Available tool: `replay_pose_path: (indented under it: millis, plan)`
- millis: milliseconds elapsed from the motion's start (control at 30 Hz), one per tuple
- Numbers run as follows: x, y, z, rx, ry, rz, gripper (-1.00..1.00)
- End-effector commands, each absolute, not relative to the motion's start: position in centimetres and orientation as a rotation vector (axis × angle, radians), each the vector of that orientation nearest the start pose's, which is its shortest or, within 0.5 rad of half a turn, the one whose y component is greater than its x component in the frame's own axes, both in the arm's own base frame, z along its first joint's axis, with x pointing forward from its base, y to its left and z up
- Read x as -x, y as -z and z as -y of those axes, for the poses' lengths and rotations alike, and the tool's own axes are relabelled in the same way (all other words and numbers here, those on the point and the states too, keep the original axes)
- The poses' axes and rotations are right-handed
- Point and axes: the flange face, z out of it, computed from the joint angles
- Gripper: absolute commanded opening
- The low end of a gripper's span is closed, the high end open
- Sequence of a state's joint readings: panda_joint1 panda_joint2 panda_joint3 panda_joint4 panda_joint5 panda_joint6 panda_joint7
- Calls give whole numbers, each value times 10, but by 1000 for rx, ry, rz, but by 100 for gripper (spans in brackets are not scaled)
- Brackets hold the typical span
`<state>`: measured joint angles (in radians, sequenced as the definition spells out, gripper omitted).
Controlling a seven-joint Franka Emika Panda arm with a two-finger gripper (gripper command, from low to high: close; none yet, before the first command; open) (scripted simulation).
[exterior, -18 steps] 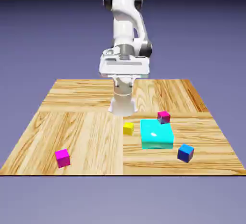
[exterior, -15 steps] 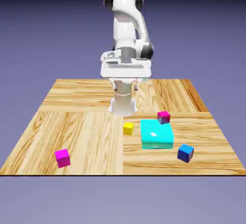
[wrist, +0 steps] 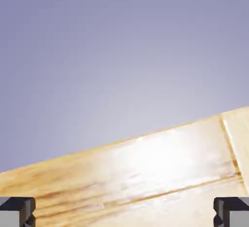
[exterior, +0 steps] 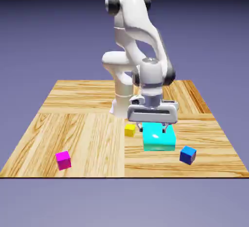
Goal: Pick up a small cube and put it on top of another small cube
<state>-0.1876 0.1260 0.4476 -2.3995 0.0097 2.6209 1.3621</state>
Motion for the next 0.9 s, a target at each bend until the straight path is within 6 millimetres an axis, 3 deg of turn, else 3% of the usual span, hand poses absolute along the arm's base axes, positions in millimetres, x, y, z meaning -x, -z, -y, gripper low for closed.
replay_pose_path:
  millis: [0, 267, 433, 500, 600, 633, 667, 700, 800, 867]
  plan:
    - [-494, -269, -140, 2554, -11, -1635, 0]
    - [-498, -205, -205, 2429, -488, -1885, 0]
    - [-497, -181, -245, 2307, -797, -2018, 0]
    - [-497, -179, -249, 2292, -831, -2031, 0]
    - [-479, -122, -264, 2291, -831, -2031, 0]
    - [-477, -116, -265, 2292, -831, -2031, 0]
    - [-477, -116, -265, 2292, -831, -2031, -100]
    - [-477, -116, -265, 2292, -831, -2031, -100]
    - [-496, -173, -251, 2291, -831, -2031, -100]
    - [-497, -179, -249, 2292, -831, -2031, -100]
